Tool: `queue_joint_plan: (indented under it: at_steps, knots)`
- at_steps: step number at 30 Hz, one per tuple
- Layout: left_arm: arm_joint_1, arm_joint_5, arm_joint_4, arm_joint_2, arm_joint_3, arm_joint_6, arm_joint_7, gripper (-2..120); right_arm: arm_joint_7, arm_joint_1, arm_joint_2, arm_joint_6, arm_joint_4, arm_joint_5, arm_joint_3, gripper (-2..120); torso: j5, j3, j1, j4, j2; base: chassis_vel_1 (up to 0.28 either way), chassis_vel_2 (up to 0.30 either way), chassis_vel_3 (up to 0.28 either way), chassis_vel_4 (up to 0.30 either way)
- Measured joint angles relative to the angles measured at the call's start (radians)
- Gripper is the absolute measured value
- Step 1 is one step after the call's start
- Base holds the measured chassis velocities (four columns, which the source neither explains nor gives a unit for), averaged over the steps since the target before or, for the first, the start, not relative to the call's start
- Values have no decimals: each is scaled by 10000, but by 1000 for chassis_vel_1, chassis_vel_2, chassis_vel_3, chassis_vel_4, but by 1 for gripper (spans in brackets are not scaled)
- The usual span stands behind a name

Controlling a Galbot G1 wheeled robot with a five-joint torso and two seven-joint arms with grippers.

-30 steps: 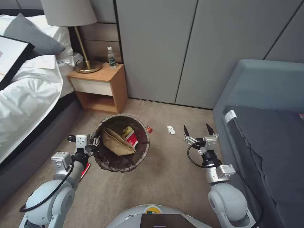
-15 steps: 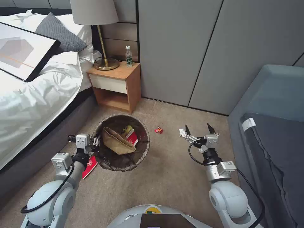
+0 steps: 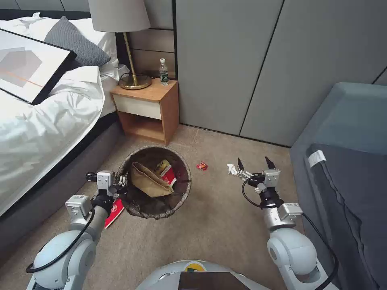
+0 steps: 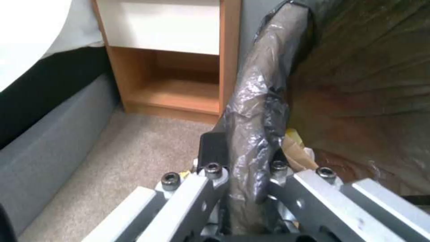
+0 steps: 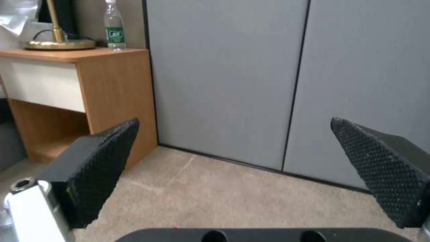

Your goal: Pick up the trash bin, then pick up the garbage from the floor and place it into the trash bin.

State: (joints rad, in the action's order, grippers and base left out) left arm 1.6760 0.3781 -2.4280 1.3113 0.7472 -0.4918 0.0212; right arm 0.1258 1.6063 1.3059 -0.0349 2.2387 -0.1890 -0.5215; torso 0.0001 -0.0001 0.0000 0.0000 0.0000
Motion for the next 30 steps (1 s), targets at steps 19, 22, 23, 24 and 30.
queue_joint_plan:
  at_steps: [19,22,23,24,30]
  knots:
    - [46,6,-14,-4,42,18,5,2,-6,132,48,-15,105,63,71,100,0,1,0,1,0,-129,122,124,-119]
    - [40,8,-14,-5,41,21,6,2,1,140,49,-15,104,67,71,100,-2,0,1,0,0,-128,107,118,-104]
    - [39,10,-14,-8,41,22,6,2,4,140,51,-16,104,71,71,100,0,0,0,0,0,-102,109,121,-108]
    - [37,12,-14,-17,44,24,8,2,6,142,55,-15,105,74,75,100,-1,0,0,-1,0,-102,133,128,-125]
    - [19,23,6,-36,52,36,21,2,32,123,82,-19,105,109,145,100,-1,1,1,1,0,-113,129,126,-114]
